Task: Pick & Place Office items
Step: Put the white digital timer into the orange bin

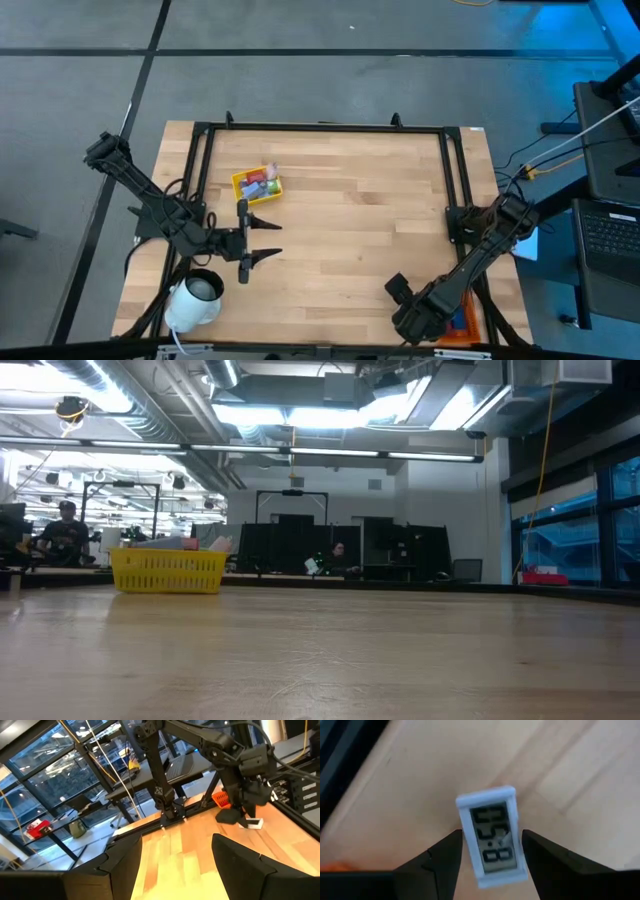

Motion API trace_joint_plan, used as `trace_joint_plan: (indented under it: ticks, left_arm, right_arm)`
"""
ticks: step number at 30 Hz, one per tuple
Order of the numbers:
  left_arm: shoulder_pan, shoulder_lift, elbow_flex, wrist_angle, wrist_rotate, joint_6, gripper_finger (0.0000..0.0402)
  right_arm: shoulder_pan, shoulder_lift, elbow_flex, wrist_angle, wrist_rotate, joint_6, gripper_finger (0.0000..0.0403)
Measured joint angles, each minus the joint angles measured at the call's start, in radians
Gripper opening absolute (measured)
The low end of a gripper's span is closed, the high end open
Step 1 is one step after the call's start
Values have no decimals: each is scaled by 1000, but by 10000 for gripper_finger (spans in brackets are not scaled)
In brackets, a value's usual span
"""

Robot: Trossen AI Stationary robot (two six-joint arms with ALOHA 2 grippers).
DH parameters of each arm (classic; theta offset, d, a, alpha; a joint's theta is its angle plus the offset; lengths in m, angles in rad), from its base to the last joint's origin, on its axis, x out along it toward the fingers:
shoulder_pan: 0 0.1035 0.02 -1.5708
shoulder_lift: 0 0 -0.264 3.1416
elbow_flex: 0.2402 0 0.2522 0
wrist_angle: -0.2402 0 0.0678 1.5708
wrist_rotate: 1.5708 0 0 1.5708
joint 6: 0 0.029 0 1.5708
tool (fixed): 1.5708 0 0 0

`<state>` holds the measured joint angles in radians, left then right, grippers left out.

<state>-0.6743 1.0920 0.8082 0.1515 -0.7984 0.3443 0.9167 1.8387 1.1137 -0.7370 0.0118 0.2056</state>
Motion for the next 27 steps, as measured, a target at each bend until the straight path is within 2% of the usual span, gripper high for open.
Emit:
trace_joint_plan:
  ticks: [7,12,13,17,20,22,27]
  left_arm:
    - [-1,0,0,6,1,0,237]
    - [-1,0,0,6,1,0,237]
    - [-1,0,0,6,1,2,237]
    - [1,0,0,7,1,7,237]
    - [2,0,0,8,1,8,237]
    - [2,0,0,8,1,8,237]
    - [2,0,0,7,17,17,237]
  right_arm:
    - [12,33,2,51,4,3,203]
    - [3,28,5,10,27,45,143]
    - [-3,24,5,-22,36,57,131]
    - [-21,3,71,-157,123,79,130]
    - [-30,-22,173,-372,183,157,130]
    - [-28,-23,221,-509,157,245,130]
    - [60,-32,361,-660,35,477,130]
